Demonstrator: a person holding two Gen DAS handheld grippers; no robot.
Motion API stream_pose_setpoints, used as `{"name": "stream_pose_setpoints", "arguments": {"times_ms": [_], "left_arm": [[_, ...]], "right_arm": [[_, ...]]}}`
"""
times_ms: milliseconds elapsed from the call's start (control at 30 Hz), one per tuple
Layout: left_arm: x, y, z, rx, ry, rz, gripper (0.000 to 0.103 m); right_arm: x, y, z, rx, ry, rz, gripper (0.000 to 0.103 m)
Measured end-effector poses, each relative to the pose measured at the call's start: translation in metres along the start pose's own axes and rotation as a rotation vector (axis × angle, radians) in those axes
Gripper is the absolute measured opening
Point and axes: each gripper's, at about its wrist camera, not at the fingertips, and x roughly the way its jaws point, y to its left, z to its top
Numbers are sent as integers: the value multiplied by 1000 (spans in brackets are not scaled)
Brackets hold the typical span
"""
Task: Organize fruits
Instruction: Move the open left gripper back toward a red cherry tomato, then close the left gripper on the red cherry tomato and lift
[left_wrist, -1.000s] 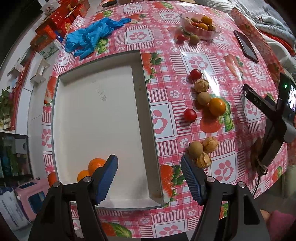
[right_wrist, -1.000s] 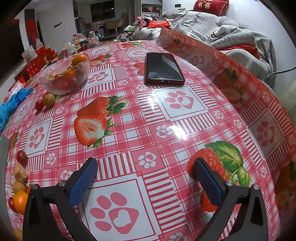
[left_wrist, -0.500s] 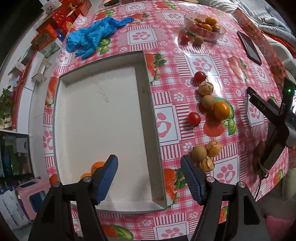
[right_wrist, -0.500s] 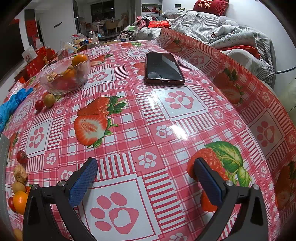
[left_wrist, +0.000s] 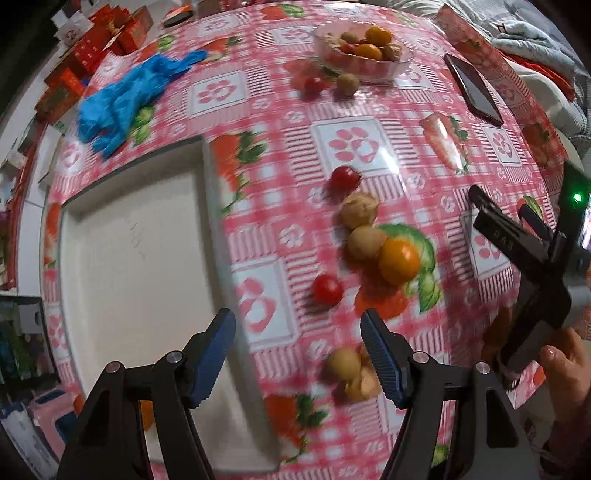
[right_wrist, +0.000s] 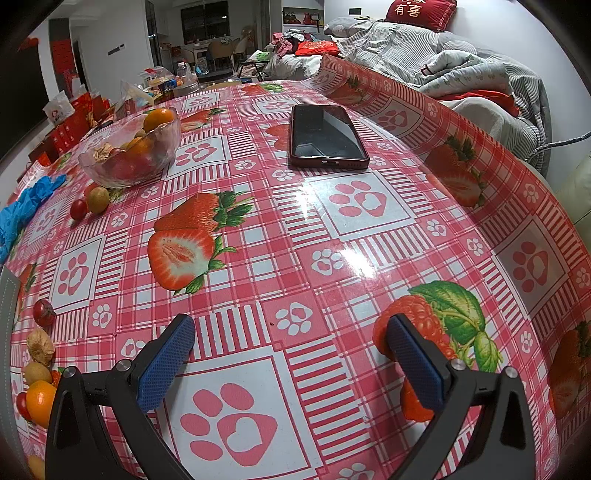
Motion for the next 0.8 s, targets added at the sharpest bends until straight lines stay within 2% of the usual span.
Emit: {"name": "stream_pose_setpoints", "arguments": {"times_ms": [133,367,567,800], "left_arm": [[13,-7,10,6,-4,4,71],[26,-8,9,3,12,2,71],[33,-8,1,-15,3,-7,71],[51,2,-5,-44,15,-5,71]], "right_arm": [[0,0,0,1,1,1,103],[0,0,0,-4,6,3,103],[4,2,8,-115,175,77,103],[-2,1,-3,-174,265,105,103]]}}
